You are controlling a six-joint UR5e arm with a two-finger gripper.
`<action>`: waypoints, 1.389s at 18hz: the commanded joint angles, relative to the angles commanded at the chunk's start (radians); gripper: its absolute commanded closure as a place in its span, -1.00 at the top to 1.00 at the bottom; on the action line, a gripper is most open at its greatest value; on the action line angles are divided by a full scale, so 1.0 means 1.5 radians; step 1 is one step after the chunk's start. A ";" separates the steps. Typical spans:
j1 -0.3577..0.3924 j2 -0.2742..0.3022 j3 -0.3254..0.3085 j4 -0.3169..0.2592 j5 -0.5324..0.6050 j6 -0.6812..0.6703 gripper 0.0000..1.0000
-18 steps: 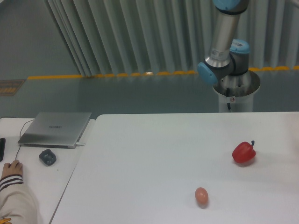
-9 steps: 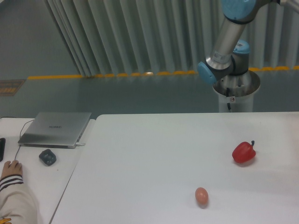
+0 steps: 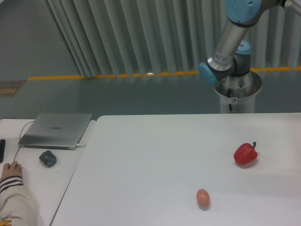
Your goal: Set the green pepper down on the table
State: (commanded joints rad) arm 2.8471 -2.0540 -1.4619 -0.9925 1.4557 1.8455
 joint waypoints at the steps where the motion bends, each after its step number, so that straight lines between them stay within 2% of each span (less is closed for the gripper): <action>1: -0.006 -0.002 0.000 0.000 0.001 -0.008 1.00; 14: -0.015 -0.015 0.001 0.001 0.001 -0.032 1.00; 15: -0.018 -0.015 0.002 0.001 0.001 -0.032 0.85; 16: -0.019 -0.015 0.002 0.001 0.001 -0.032 0.54; 18: -0.019 -0.015 0.003 0.001 0.001 -0.032 0.15; 20: -0.019 -0.014 0.003 0.001 0.001 -0.032 -0.17; 22: -0.019 -0.013 0.003 0.001 0.001 -0.031 -0.27; 25: -0.019 -0.012 0.003 0.001 0.001 -0.031 -0.28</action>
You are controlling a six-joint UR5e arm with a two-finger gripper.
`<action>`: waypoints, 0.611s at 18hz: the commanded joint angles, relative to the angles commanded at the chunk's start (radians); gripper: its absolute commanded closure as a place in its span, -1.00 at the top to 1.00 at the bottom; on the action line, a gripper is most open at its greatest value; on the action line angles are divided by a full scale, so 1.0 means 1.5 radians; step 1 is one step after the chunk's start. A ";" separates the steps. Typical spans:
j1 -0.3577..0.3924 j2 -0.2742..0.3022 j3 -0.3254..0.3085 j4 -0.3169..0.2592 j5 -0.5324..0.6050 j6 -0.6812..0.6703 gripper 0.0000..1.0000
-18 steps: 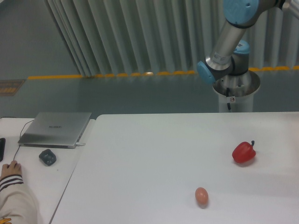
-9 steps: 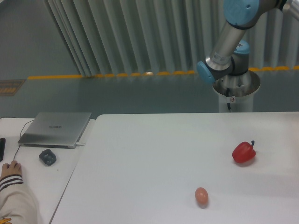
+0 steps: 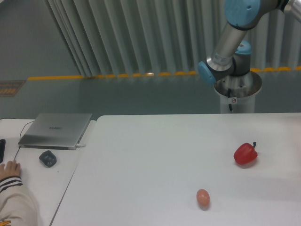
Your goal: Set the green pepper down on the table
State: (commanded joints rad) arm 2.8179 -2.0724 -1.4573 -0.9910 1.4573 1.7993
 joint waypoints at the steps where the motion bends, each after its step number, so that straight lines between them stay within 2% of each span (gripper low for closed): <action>1: 0.000 0.003 -0.001 -0.001 0.000 0.000 -0.28; 5: 0.001 0.043 -0.011 -0.006 -0.004 0.002 -0.28; 11: -0.019 0.131 -0.075 -0.010 -0.015 -0.020 -0.28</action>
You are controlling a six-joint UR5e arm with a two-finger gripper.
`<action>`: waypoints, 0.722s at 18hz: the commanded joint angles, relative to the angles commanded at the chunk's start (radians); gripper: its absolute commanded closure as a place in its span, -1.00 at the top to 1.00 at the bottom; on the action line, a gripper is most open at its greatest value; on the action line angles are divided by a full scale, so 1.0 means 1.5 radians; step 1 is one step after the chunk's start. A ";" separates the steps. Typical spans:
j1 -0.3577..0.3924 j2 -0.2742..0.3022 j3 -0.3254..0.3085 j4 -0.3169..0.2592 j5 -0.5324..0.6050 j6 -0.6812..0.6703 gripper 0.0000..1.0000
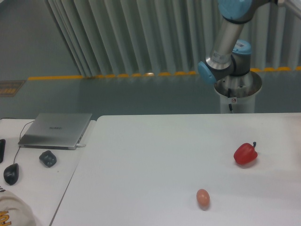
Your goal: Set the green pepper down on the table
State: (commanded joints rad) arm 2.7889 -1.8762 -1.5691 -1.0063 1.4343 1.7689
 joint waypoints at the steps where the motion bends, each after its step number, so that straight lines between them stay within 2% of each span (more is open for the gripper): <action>1: -0.009 0.010 -0.005 -0.007 0.000 -0.018 -0.28; 3: -0.043 0.032 -0.007 -0.020 0.001 -0.073 -0.28; 5: -0.085 0.037 -0.007 -0.021 0.006 -0.142 -0.28; 9: -0.151 0.030 -0.009 -0.020 0.016 -0.234 -0.27; 13: -0.182 0.017 -0.032 -0.018 0.015 -0.279 -0.27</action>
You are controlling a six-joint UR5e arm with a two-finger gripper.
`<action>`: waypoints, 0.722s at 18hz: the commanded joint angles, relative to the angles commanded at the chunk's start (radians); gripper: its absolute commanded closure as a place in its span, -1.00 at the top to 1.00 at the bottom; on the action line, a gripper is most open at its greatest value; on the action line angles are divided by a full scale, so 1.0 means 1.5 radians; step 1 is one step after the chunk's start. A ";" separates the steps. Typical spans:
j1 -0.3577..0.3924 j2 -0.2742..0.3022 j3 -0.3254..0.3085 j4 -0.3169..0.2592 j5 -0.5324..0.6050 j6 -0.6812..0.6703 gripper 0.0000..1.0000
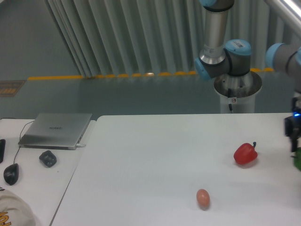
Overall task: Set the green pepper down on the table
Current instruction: 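Carry the green bell pepper in the gripper toward the red pepper, then lower the green pepper onto the table beside the red pepper and open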
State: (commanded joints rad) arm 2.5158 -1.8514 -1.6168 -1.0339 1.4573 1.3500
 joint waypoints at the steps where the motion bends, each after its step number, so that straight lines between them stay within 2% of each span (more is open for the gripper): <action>1: -0.005 -0.007 0.000 0.000 0.001 -0.008 -0.27; 5: -0.034 -0.030 -0.018 0.003 0.032 -0.046 -0.26; 9: -0.075 -0.047 -0.025 0.004 0.128 -0.065 -0.26; 12: -0.081 -0.053 -0.026 0.003 0.138 -0.067 -0.25; 13: -0.081 -0.053 -0.025 0.003 0.138 -0.067 -0.17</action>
State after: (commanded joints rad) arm 2.3945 -1.9313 -1.6536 -1.0293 1.6644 1.2502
